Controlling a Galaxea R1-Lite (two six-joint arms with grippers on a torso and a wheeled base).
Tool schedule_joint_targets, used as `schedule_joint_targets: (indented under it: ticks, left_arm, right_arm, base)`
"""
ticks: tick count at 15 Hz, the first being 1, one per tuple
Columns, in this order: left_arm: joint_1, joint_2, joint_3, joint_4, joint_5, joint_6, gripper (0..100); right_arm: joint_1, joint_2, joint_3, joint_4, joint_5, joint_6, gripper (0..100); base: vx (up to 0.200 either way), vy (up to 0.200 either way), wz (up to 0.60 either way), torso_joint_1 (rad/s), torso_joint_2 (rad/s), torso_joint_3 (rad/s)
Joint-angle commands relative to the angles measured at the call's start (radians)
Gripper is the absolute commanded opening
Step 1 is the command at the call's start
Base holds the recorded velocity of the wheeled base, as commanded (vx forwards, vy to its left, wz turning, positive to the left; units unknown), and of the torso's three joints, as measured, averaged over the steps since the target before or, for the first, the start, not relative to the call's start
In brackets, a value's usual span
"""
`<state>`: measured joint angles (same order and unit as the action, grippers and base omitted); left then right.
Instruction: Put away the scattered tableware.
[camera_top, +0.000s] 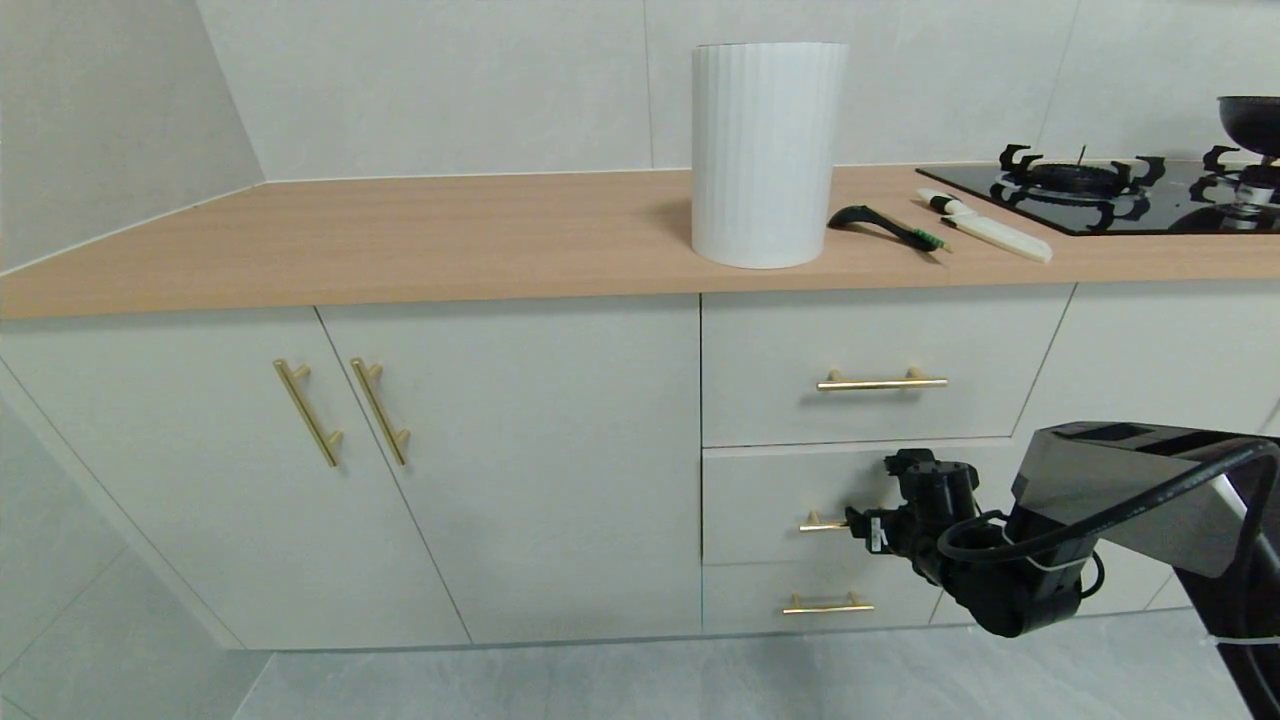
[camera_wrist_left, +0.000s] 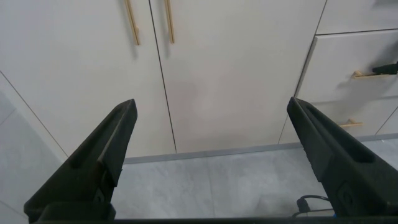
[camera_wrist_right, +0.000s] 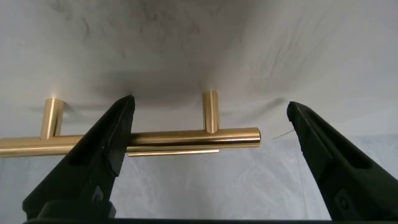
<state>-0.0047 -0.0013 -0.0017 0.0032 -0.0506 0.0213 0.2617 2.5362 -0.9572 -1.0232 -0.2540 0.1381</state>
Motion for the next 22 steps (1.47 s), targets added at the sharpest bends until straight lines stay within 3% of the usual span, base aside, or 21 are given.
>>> schedule_joint_targets:
  ticks: [1,4,6,12,14,17,19,22]
  left_arm:
    - [0.0,0.001,0.0,0.0,0.0,0.0,100]
    - [0.0,0.001,0.0,0.0,0.0,0.0,100]
    - [0.0,0.001,0.0,0.0,0.0,0.0,100]
    - [0.0,0.001,0.0,0.0,0.0,0.0,100]
    - [0.0,0.001,0.0,0.0,0.0,0.0,100]
    - [0.0,0.001,0.0,0.0,0.0,0.0,100]
    - [0.0,0.001,0.0,0.0,0.0,0.0,100]
    - [0.0,0.001,0.0,0.0,0.0,0.0,100]
  right_arm:
    - [0.001,-0.008,0.003,0.011,-0.001,0.0,100]
    - [0.007,-0.053,0.046,0.026,-0.001,0.0,100]
    - [0.007,-0.18,0.12,0.138,0.021,-0.02,100]
    - [0.062,-0.583,0.176,0.508,0.096,-0.028,100]
    - [0.096,-0.669,0.183,0.545,0.099,-0.026,100]
    - [0.123,-0.657,0.18,0.508,0.096,-0.017,100]
    - [0.128,-0.556,0.187,0.367,0.079,-0.02,100]
    - [0.133,-0.355,0.172,0.077,-0.025,-0.02,100]
  base:
    - [0.0,0.0,0.0,0.0,0.0,0.0]
    - [0.0,0.0,0.0,0.0,0.0,0.0]
    - [0.0,0.0,0.0,0.0,0.0,0.0]
    - [0.0,0.0,0.0,0.0,0.0,0.0]
    - [0.0,0.0,0.0,0.0,0.0,0.0]
    - [0.0,0.0,0.0,0.0,0.0,0.0]
    - [0.0,0.0,0.0,0.0,0.0,0.0]
    - [0.0,0.0,0.0,0.0,0.0,0.0]
